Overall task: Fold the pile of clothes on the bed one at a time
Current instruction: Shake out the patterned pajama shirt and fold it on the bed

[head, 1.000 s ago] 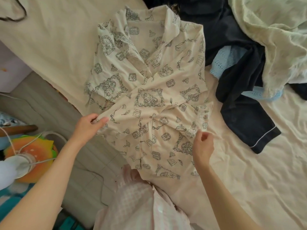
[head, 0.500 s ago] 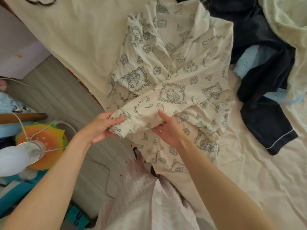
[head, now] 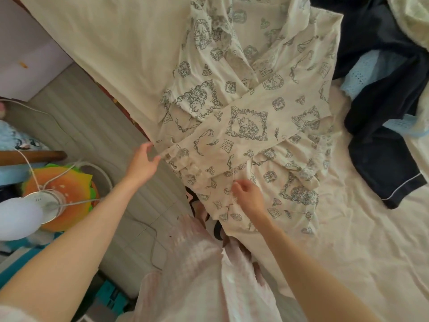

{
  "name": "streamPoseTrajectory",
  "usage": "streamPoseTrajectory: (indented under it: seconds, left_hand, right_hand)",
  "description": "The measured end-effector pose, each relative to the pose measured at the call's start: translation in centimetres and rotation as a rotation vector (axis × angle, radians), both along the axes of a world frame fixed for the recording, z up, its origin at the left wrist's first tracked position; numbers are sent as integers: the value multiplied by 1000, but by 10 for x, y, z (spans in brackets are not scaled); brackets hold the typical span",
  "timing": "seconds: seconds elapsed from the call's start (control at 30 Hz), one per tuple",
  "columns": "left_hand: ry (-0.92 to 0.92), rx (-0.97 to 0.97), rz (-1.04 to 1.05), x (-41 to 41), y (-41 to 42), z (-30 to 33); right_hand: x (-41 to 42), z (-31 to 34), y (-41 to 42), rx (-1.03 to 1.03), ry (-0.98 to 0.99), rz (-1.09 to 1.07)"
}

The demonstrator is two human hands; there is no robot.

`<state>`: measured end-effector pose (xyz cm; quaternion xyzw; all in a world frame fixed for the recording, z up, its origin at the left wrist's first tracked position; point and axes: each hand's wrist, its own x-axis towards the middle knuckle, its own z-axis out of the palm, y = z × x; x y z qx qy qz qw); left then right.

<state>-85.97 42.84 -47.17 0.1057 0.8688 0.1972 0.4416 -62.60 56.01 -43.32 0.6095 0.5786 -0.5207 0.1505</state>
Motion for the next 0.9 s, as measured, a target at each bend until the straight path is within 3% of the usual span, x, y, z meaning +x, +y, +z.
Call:
streamPoseTrajectory:
  seconds: [0.13, 0.23, 0.43, 0.57, 0.7, 0.9]
  left_hand:
    - [41, 196, 10, -15, 35, -8]
    - [14, 249, 116, -17, 55, -16]
    - [-20, 203, 198, 1, 34, -31]
    - [-31, 156, 321, 22, -5, -25]
    - [-189, 59, 255, 50, -44, -16]
    - [-193, -14, 305, 95, -86, -17]
  right_hand:
    - [33, 2, 21, 395, -29, 58]
    - [58, -2, 34, 528, -125, 15]
    - [101, -9, 38, 484, -133, 120]
    - [123, -5, 33, 540, -198, -52]
    - [150, -3, 32, 584, -307, -180]
    - [180, -5, 27, 262, -146, -457]
